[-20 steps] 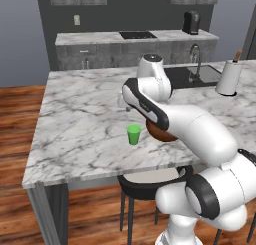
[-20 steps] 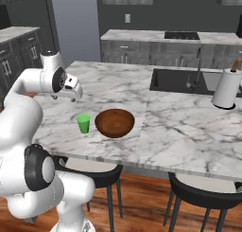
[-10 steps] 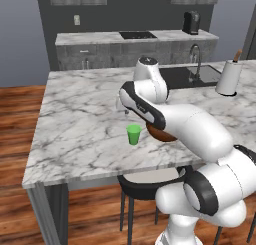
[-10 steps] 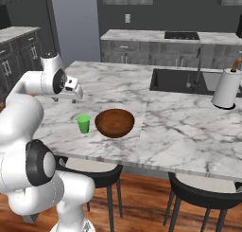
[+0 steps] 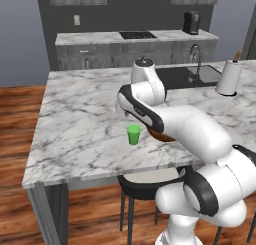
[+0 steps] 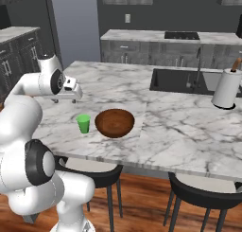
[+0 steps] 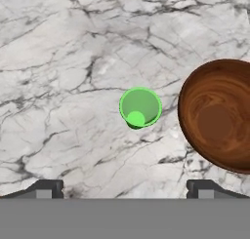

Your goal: Place the cup inside the bowl on the dining table and move the bowl to any counter.

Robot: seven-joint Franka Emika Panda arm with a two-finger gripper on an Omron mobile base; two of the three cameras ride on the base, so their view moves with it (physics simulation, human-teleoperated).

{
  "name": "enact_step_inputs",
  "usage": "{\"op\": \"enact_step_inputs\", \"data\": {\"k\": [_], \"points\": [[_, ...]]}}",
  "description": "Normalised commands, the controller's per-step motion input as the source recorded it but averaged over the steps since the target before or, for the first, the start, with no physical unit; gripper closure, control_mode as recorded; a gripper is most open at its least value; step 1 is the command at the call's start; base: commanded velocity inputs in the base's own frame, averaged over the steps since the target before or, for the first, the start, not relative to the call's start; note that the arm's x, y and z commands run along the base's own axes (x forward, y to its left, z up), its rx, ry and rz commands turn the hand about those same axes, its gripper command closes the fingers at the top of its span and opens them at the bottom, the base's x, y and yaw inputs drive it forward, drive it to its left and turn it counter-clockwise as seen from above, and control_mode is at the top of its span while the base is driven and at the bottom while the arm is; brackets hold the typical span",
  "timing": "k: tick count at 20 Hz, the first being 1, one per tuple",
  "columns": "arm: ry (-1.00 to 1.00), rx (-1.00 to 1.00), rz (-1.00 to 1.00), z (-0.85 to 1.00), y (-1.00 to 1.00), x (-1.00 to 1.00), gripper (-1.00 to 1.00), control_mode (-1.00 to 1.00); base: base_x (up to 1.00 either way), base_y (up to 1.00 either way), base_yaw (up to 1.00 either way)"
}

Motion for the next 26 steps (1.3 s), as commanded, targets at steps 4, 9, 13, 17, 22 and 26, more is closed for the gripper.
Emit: {"op": "enact_step_inputs", "data": {"k": [4,9,13,17,22,26], "points": [[-0.08,-0.05,0.06,-0.05,0.0,0.0,-1.0,-1.0,0.0,0.0,0.0],[-0.11,-0.03,0.08,-0.08,0.0,0.0,-1.0,-1.0,0.0,0.0,0.0],[-0.08,-0.01,0.1,-0.12,0.0,0.01,-1.0,-1.0,0.0,0.0,0.0],[-0.01,0.0,0.03,-0.04,0.0,0.15,-1.0,-1.0,0.0,0.0,0.0],[0.02,0.0,0.0,-0.09,0.0,0.29,-1.0,-1.0,0.0,0.0,0.0],[0.01,-0.02,0.0,-0.12,0.0,0.26,-1.0,-1.0,0.0,0.0,0.0]]}}
